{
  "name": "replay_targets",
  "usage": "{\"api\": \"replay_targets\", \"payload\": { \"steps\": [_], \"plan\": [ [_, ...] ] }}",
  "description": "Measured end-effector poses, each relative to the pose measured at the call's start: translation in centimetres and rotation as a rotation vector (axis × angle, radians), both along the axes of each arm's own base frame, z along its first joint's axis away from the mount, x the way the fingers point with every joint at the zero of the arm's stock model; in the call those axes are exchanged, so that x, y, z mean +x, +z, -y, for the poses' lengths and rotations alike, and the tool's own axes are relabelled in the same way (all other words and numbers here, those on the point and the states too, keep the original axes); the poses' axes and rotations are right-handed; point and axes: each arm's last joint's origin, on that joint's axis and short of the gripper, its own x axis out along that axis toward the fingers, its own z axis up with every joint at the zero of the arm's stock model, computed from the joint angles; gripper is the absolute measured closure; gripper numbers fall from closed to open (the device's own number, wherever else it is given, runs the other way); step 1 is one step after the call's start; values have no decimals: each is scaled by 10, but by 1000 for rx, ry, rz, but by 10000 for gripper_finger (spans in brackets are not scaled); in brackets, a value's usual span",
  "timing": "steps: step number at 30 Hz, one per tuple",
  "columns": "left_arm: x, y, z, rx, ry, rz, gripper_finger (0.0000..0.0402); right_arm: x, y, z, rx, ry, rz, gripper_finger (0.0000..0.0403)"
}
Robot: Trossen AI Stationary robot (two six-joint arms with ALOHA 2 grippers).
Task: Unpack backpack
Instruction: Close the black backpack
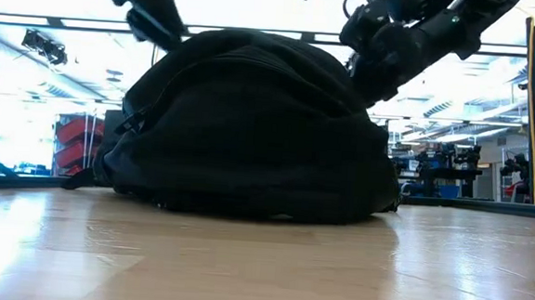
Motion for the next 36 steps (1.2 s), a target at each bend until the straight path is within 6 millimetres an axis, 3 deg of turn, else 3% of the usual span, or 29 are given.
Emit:
{"api": "replay_targets", "payload": {
  "steps": [7, 14, 21, 28, 36],
  "plan": [
    [-23, -47, 31, 16, 87, 6, 179, -1, -1, -17, 6, 153, -13, 401],
    [-44, -79, 35, 14, 229, -3, 194, 0, 0, -17, -3, 147, 0, 399],
    [-45, -81, 33, 27, 305, 54, 195, 0, -1, -18, -13, 155, 0, 399],
    [-45, -70, 48, -128, 329, 85, 195, -6, -11, -15, -63, 186, -18, 399],
    [-50, -72, 56, 6, 298, 205, 195, -12, -23, -5, -64, 149, -41, 397]
  ]
}}
